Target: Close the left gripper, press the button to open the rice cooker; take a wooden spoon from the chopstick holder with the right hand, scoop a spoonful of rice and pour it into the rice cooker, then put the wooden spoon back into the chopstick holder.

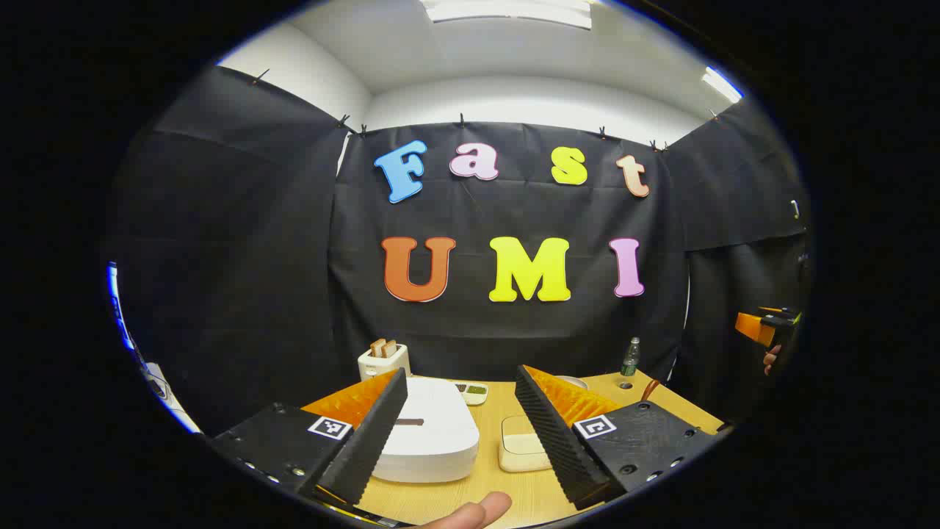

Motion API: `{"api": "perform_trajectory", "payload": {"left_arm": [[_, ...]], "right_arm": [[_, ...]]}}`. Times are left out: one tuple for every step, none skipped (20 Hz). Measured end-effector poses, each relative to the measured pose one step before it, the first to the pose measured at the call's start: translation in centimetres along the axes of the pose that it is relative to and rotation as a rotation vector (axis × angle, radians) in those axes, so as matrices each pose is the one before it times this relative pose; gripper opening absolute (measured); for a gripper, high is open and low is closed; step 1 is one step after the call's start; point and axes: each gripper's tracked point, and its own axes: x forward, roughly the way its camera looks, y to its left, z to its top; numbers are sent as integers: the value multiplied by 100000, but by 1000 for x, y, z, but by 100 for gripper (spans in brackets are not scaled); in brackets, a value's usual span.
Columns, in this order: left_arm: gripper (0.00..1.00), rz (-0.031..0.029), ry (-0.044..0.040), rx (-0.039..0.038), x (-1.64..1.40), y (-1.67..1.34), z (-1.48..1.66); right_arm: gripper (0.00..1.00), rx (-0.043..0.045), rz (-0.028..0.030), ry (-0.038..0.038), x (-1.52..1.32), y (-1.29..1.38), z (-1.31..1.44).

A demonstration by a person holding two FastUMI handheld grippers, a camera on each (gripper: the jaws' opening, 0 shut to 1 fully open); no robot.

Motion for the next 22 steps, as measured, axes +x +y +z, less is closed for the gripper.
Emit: {"api": "perform_trajectory", "payload": {"left_arm": [[95,-92,225,175,143,-79,-103],[95,68,166,438,75,148,-235],[95,-164,189,699,83,-87,-123],[94,-216,135,574,-17,10,-213],[95,-183,292,311,13,3,-85],[94,-123,209,-71,25,-90,-38],[94,-274,39,-307,-13,-128,4],[94,-444,51,-199,56,-21,-8],[94,-228,-183,-85,-19,-46,30],[94,-66,-80,86,56,31,-25],[94,108,-257,321,60,33,-23],[94,459,-275,301,15,45,89],[94,1091,-223,507,72,112,31],[94,771,-98,844,327,1,-159],[94,-378,-67,807,340,-97,-40],[95,-1047,-380,197,260,-237,-67],[94,-478,63,-131,270,-131,-120],[92,-272,78,-328,128,196,-116],[89,-241,250,-512,172,37,-140],[86,-611,152,-473,236,-20,15],[84,-1341,226,-471,265,-235,65],[78,-648,917,-545,222,60,-324]], "right_arm": [[100,20,515,345,-93,-30,-186],[100,-61,129,160,-66,-60,-31],[100,-47,-208,-16,-32,-234,-74],[100,-12,-259,-136,-11,-170,2],[100,-92,-86,-32,-64,-112,-88],[100,214,-119,80,-42,-161,-93],[100,220,-82,37,-70,-126,-105],[100,-4,-232,102,-61,-138,-90],[100,67,-310,-70,70,-196,-40],[100,-60,-334,93,83,-136,35],[100,-294,-151,241,46,-120,-180],[100,-200,-51,160,50,-105,-102],[100,-121,-158,-148,82,-114,-6],[100,-77,-369,-283,95,-200,30],[100,-13,-477,-402,136,-221,-32],[100,103,-447,-459,150,-155,-36],[100,-6,-421,-218,152,-155,-135],[100,-115,-221,-189,118,-174,-125],[100,-71,-180,-128,98,-136,-143],[100,-229,-284,102,160,-138,-192],[100,-40,-122,218,132,-115,-156],[100,119,-76,319,156,-141,-218]]}}
